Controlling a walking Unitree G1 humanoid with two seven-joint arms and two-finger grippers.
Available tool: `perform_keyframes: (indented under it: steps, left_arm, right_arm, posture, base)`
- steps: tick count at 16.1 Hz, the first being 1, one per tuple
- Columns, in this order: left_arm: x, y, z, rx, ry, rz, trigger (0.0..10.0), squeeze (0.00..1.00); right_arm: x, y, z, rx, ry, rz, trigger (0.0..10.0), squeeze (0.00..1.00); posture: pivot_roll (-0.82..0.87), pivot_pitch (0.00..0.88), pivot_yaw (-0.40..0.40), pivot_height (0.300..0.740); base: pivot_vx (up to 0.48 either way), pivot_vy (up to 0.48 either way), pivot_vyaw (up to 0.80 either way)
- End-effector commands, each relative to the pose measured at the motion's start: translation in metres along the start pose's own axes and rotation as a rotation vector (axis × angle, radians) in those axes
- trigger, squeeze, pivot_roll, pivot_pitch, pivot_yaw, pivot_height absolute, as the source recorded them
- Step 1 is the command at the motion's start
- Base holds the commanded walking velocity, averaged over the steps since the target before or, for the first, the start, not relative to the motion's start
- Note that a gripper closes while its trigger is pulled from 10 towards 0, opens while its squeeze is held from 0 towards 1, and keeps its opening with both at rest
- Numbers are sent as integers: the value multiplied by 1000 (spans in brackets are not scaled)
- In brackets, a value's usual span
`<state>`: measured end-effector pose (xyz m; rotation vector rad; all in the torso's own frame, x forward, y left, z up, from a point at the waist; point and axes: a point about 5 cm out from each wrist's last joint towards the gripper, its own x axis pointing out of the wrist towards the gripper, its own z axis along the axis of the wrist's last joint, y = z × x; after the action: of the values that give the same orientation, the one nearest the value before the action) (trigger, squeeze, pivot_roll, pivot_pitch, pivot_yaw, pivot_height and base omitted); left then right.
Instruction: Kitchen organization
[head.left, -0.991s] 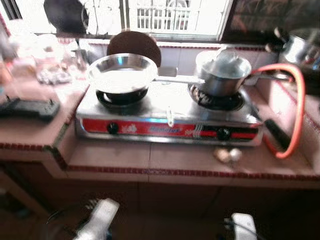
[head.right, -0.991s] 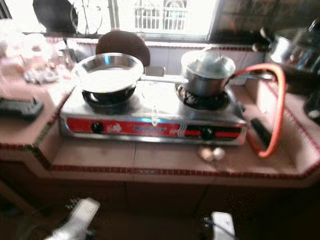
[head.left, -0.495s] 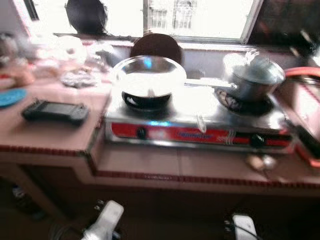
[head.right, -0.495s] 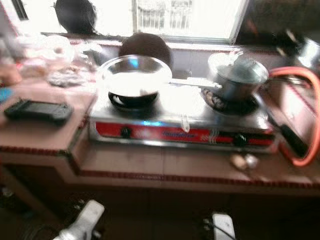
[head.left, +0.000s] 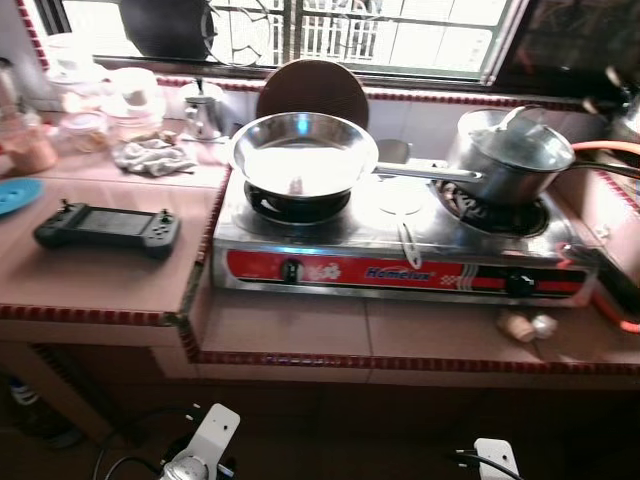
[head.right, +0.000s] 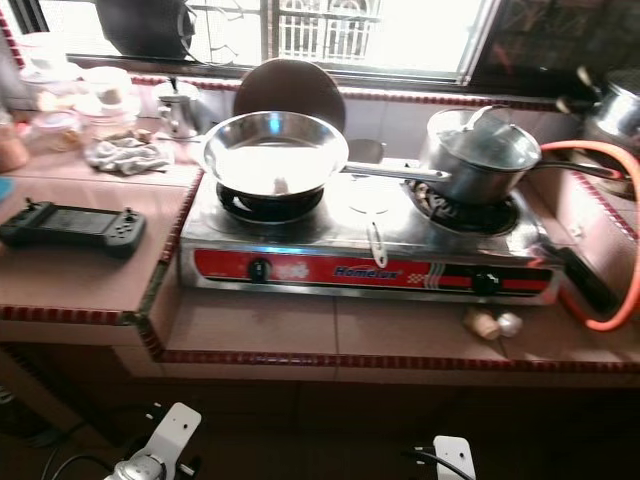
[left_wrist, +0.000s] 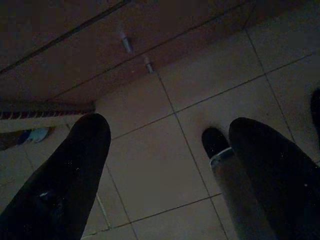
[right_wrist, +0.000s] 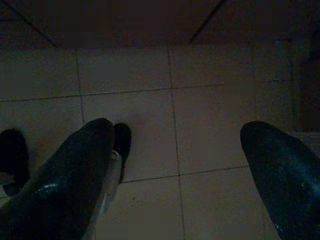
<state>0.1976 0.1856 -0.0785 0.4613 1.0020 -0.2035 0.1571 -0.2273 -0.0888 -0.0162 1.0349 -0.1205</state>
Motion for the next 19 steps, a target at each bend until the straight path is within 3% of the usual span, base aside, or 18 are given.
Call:
perform_keyframes:
  steps: [1,6,19]
  left_arm:
    - [0,1,0,3,3,-7,10000,0]
    - [0,2,0,11,4,-7,10000,0]
    - [0,2,0,11,7,-4,10000,0]
  right_arm:
    - [-1,-4,-2,4,2,-13,10000,0]
    - [0,3,-1,3,-3,-5,10000,0]
    - [0,0,-3,4,0,-10,10000,0]
  posture:
    - [125,0,-76,740]
    - [115,0,-71,740]
    - [113,0,-70,740]
  base:
    - [0,0,0]
    - [-97,0,0]
    - [-245,0,0]
